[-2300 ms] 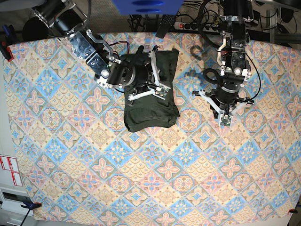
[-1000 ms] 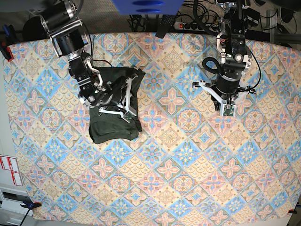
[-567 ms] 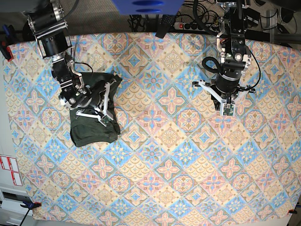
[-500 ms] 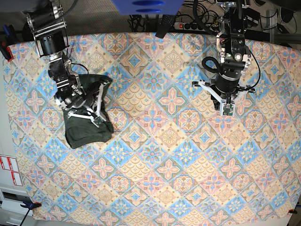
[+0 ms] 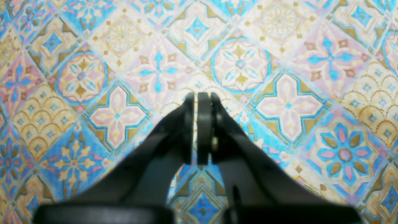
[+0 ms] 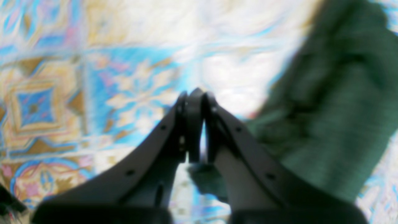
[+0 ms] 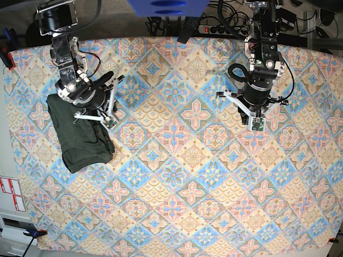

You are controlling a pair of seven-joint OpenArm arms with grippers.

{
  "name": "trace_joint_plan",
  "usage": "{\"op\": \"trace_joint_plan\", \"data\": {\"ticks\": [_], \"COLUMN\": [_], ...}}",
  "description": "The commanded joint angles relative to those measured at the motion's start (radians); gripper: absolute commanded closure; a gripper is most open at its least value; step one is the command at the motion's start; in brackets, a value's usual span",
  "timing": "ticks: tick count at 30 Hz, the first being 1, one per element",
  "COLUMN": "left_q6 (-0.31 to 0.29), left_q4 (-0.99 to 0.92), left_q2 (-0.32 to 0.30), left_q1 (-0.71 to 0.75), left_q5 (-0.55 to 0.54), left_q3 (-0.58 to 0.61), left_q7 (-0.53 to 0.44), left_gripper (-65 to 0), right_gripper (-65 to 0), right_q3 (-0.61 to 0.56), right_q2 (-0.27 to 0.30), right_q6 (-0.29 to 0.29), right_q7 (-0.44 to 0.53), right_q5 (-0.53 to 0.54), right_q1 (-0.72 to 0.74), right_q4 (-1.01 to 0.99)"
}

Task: Fold the T-shirt properly
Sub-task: 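Press and slide the folded shirt with the right gripper to settle it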

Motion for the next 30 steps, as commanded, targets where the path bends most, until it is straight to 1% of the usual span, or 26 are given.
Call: {"op": "trace_joint_plan", "data": {"ticks": [1,5,8,10,13,17,21,23,25,28,30], "left_q6": [0.002,0.002,0.002,0.002,0.002,0.002,0.002,0.002,0.002,0.002,0.002], "left_q4": [0.018,0.018,0.016,0.016,0.016,0.016,0.016,0.016,0.016,0.016,0.016], "left_q2": [-0.002,-0.004,-0.002,-0.002,-0.002,-0.002,-0.002,-0.002,-0.002,-0.002,-0.002], "left_q1": [-0.006,-0.002,0.003,0.003,0.003,0.003,0.003,0.003,0.003,0.003,0.003], "left_q5": [0.000,-0.006,-0.006,-0.006,-0.006,-0.006,-0.006,-0.006,-0.006,-0.006,-0.006], "left_q3": [0.008,0.019,0.019,0.021,0.021,0.021,0.021,0.021,0.021,0.021,0.021], "left_q7": [-0.018,-0.018,-0.018,-0.018,-0.018,-0.018,-0.018,-0.018,-0.018,-0.018,-0.018], "left_gripper": [0.0,0.0,0.0,0.0,0.0,0.0,0.0,0.0,0.0,0.0,0.0], "right_gripper": [-1.5,-1.5,-1.5,-1.5,-1.5,-1.5,-1.5,-1.5,-1.5,-1.5,-1.5], "right_q3": [0.043,0.179,0.229,0.237,0.232,0.231,0.198,0.166,0.129,0.068,0.042], "right_q2": [0.014,0.014,0.014,0.014,0.014,0.011,-0.048,-0.064,-0.067,-0.069,-0.069], "right_q6": [-0.005,-0.005,-0.005,-0.005,-0.005,-0.005,-0.005,-0.005,-0.005,-0.005,-0.005], "right_q7": [0.005,0.002,0.001,0.002,0.007,0.009,0.009,0.010,0.030,0.093,0.116], "right_q5": [-0.005,-0.002,-0.002,-0.005,-0.005,-0.005,-0.007,-0.008,-0.008,-0.008,-0.008], "right_q1": [0.009,0.009,0.013,0.072,0.151,0.164,0.187,0.196,0.196,0.196,0.196], "right_q4": [0.010,0.006,-0.031,-0.073,-0.149,-0.244,-0.291,-0.327,-0.363,-0.403,-0.427]}}
